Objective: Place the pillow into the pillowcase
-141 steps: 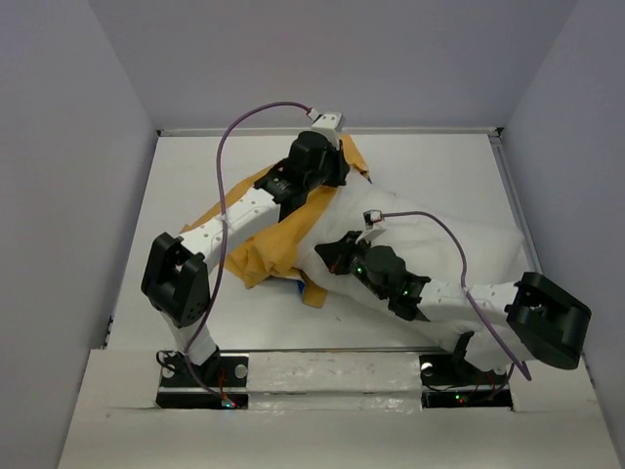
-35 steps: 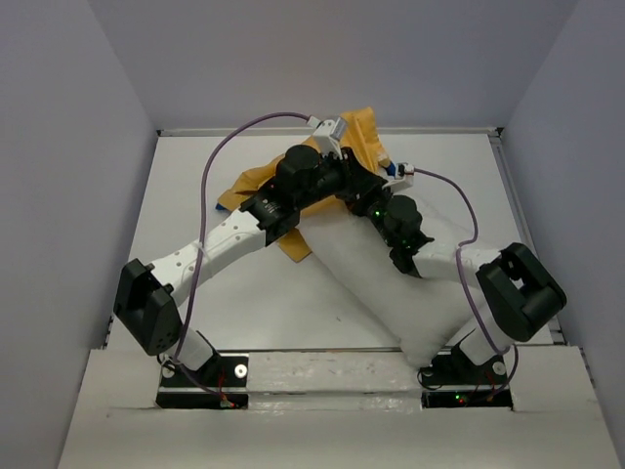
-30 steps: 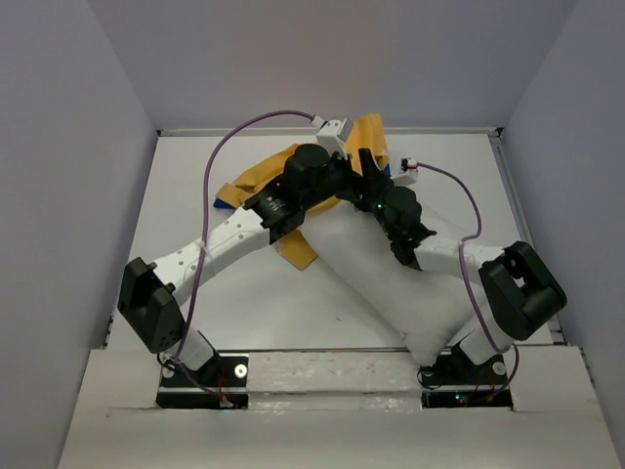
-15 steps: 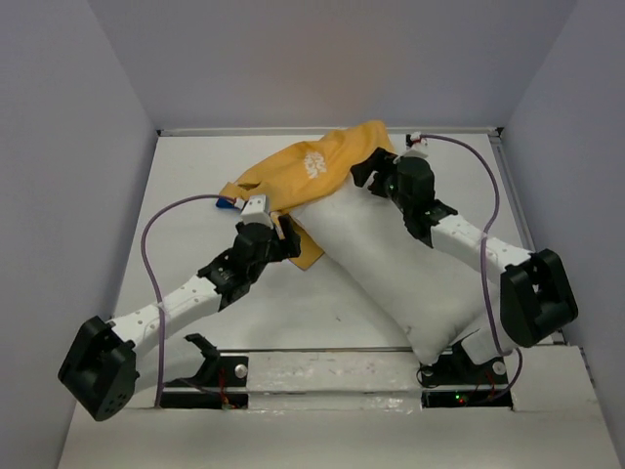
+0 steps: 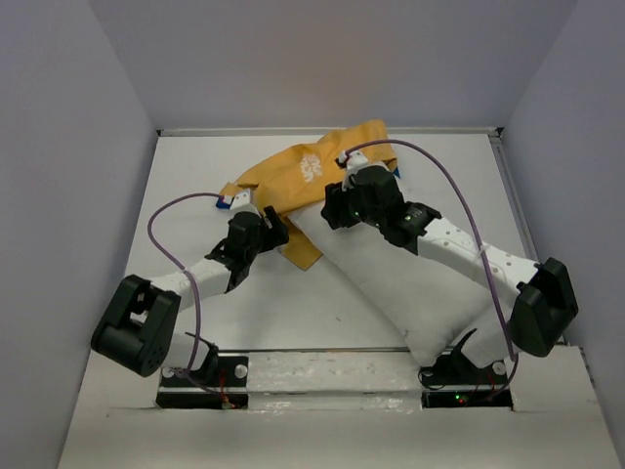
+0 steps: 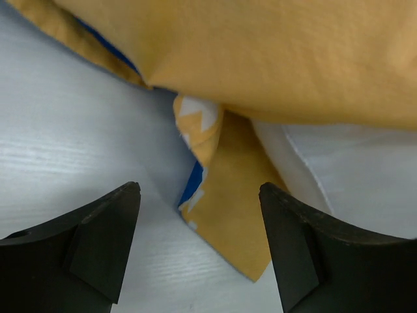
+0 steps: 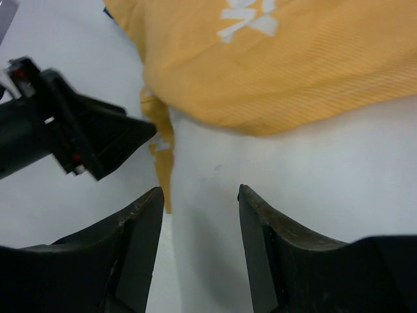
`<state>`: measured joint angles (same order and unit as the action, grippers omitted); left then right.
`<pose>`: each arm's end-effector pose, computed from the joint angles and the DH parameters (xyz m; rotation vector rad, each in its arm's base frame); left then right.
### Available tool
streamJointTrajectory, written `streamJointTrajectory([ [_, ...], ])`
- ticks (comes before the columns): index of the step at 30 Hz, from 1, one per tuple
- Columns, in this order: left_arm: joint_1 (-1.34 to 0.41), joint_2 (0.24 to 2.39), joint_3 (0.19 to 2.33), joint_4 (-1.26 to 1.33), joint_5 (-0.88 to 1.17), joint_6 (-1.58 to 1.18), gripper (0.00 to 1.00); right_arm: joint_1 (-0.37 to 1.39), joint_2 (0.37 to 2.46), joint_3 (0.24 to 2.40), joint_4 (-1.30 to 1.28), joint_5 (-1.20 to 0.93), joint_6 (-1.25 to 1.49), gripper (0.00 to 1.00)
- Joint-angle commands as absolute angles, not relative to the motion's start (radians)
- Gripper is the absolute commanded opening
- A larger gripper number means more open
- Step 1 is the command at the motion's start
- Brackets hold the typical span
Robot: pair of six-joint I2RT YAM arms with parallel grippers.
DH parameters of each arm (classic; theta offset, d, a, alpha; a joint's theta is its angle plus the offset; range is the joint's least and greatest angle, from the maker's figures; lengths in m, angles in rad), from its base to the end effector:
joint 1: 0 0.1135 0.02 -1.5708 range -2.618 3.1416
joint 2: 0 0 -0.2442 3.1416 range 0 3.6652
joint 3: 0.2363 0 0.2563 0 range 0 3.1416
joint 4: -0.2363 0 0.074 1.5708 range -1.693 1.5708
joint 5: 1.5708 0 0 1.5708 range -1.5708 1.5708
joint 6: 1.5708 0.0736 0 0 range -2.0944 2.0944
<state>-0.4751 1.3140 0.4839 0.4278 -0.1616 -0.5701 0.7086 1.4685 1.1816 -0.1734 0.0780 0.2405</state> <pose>0.2769 -0.1291 0.1489 -0.2021 1.9946 -0.5203 0.2946 0.2449 0.2780 -0.4310 2.0235 0.5145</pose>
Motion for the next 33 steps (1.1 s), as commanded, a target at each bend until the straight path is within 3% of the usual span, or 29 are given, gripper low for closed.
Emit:
streamJointTrajectory([
  [1, -0.420, 1.406, 0.604, 0.623, -0.088, -0.542, 0.80, 0.773, 1.523, 1.276, -0.258, 0.072, 0.106, 0.54],
  [8, -0.370, 1.563, 0.675, 0.689, -0.040, -0.548, 0.57, 0.877, 1.703, 1.443, -0.370, 0.175, -0.031, 0.79],
  [17, -0.370, 1.556, 0.646, 0.767, 0.064, -0.598, 0.09, 0.877, 1.959, 1.621, -0.439, 0.431, -0.037, 0.82],
  [18, -0.370, 1.537, 0.626, 0.779, 0.086, -0.604, 0.02, 0.877, 2.004, 1.655, -0.439, 0.490, -0.028, 0.75],
  [20, -0.370, 1.493, 0.600, 0.808, 0.113, -0.636, 0.00, 0.877, 2.049, 1.687, -0.420, 0.544, -0.012, 0.60],
  [22, -0.370, 1.461, 0.552, 0.833, 0.162, -0.663, 0.00, 0.877, 2.103, 1.738, -0.411, 0.574, -0.003, 0.32],
  [25, -0.376, 1.407, 0.505, 0.848, 0.228, -0.704, 0.00, 0.865, 2.135, 1.788, -0.365, 0.586, 0.083, 0.00],
  [29, -0.402, 1.352, 0.468, 0.856, 0.314, -0.729, 0.00, 0.792, 1.995, 1.666, -0.141, 0.387, 0.288, 0.00],
  [33, -0.419, 1.295, 0.437, 0.841, 0.412, -0.736, 0.00, 0.749, 1.815, 1.474, 0.139, 0.368, 0.484, 0.00],
])
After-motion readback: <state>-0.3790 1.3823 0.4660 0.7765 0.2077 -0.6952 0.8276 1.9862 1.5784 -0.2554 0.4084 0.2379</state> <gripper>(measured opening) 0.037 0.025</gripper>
